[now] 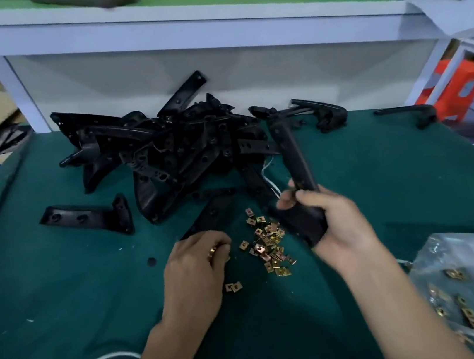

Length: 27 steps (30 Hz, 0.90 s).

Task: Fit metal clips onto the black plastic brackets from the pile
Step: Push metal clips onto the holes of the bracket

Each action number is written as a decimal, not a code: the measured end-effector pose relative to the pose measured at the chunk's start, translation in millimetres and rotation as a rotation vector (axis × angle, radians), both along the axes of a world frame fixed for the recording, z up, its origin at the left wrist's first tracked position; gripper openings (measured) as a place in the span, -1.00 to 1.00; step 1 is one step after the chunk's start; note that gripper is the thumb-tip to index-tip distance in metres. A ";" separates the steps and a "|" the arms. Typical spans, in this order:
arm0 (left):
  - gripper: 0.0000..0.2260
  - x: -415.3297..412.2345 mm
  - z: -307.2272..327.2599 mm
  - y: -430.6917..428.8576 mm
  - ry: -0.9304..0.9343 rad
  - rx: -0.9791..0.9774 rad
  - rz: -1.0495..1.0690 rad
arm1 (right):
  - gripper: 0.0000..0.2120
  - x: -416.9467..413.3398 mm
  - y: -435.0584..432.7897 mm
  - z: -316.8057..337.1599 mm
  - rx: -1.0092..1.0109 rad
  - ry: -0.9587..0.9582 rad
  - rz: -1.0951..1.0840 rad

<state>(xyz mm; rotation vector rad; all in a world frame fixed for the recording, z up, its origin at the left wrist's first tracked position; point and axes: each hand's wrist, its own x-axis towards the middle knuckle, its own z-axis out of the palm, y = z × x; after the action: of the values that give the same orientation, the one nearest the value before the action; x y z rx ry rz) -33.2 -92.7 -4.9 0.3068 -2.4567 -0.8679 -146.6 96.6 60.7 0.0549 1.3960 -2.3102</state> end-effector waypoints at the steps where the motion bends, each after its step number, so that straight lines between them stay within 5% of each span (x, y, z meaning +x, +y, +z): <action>1: -0.84 1.3 1.6 0.5 0.025 -0.012 0.016 | -0.72 6.5 -0.4 -9.1 -0.060 -0.049 -0.002; 5: -0.82 6.2 6.2 7.9 -0.014 0.098 0.029 | -0.82 22.8 -0.6 -34.3 -0.176 -0.192 -0.048; 11: -0.69 9.6 15.0 13.5 -0.104 0.269 0.054 | -0.95 27.4 -3.0 -43.7 0.016 -0.114 -0.107; 27: -0.73 7.1 9.3 31.6 -0.067 0.814 -0.167 | -0.81 36.3 -10.3 -39.3 0.130 -0.051 -0.101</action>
<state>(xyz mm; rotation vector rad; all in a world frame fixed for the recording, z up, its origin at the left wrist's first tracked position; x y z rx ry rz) -26.1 -61.1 4.4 0.4102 -2.0837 -1.9346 -110.2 86.3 21.5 0.2267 1.5481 -2.2781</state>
